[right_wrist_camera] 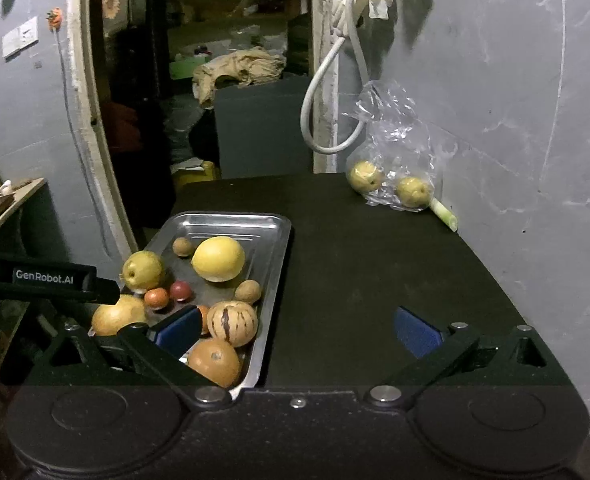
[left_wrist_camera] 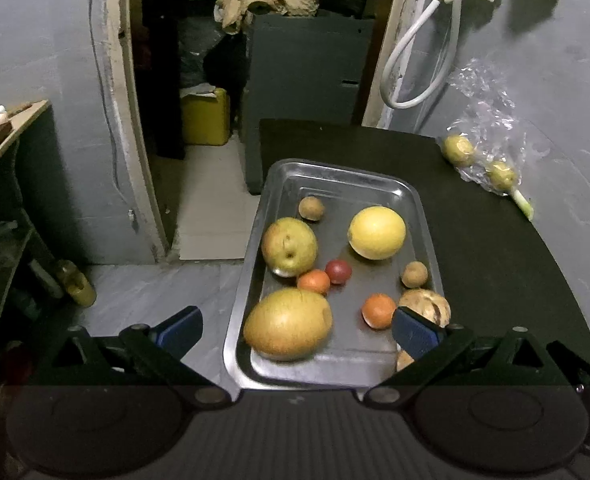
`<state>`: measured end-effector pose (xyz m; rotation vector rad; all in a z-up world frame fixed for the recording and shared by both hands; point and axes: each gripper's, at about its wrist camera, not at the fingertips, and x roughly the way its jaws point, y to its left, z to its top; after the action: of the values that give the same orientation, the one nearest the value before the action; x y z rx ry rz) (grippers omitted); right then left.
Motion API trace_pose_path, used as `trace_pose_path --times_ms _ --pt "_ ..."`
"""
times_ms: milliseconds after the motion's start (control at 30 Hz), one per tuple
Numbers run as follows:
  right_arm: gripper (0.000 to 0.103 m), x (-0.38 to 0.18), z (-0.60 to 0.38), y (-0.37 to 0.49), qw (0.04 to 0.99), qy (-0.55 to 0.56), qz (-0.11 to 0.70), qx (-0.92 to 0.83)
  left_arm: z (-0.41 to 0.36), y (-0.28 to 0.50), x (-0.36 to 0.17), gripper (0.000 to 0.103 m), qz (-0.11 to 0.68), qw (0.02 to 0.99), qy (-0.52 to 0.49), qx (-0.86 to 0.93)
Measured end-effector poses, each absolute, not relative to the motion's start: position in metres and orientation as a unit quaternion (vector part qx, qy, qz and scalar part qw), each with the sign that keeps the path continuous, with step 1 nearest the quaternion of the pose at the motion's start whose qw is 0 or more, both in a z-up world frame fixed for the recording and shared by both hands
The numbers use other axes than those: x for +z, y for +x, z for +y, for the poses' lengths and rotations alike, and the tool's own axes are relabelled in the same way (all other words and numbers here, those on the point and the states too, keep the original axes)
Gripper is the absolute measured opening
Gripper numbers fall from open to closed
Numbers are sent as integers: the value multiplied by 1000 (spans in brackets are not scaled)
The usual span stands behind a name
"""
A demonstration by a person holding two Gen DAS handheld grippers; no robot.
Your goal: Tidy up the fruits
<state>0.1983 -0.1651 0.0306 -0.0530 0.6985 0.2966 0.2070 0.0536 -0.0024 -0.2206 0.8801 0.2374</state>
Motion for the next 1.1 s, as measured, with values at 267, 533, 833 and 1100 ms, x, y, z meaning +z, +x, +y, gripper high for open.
trace_pose_path --times_ms 267,533,833,1100 --pt "102 38 -184 166 928 -37 329 171 34 160 9 102 422 894 -106 107" --pt "102 36 -200 134 925 -37 333 179 12 118 14 102 409 903 -91 93" --pt "102 34 -207 99 922 -46 336 186 -3 75 15 102 385 916 -72 84" --pt "102 33 -215 79 920 -51 341 184 -6 50 9 102 389 914 -79 86"
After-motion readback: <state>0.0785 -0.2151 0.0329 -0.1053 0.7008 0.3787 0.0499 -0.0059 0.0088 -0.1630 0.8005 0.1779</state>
